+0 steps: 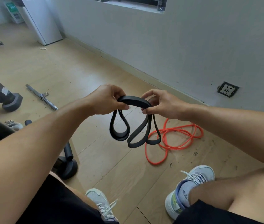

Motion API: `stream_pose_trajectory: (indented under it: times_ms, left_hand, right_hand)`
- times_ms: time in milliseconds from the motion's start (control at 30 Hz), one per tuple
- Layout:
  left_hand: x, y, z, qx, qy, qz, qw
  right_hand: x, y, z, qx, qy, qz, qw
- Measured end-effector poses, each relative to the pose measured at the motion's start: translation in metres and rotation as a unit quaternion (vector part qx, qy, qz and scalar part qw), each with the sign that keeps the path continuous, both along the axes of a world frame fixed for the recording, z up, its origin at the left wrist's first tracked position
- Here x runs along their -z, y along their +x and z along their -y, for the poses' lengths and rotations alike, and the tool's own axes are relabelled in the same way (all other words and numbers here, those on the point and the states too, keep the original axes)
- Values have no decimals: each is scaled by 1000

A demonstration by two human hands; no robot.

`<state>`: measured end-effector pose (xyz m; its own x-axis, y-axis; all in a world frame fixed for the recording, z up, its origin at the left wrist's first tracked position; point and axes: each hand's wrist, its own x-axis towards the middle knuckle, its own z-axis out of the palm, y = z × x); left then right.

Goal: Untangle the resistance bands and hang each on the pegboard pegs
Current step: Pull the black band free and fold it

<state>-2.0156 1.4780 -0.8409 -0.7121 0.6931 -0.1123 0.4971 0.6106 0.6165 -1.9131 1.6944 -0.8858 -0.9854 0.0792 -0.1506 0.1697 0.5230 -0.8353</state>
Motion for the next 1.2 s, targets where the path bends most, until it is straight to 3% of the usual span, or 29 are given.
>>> stream_pose_trajectory:
  times_ms: [133,233,467,667,867,1033,1200]
  left_hand:
    - [8,-2,2,18,-47,-6,999]
    - [15,0,-2,26,-74,-11,997]
    - [11,12,-13,32,3,-10,999]
    - [5,20,-16,54,-1,-40,998]
    - [-3,22,-18,70,11,-76,995]
    - [-3,18,-12,52,47,-51,996]
    - [-1,12,-7,52,23,-52,997]
  right_hand:
    - [-5,2,4,20,-9,-30,999]
    - [-13,3,11,29,47,-75,996]
    - [-29,6,21,-22,159,-91,983]
    - [-27,10,15,-24,128,-65,989]
    - [-27,8,5,-13,-2,-42,999]
    - [-14,10,-3,-27,10,-5,1000]
    - [-11,7,-6,-27,0,-27,999]
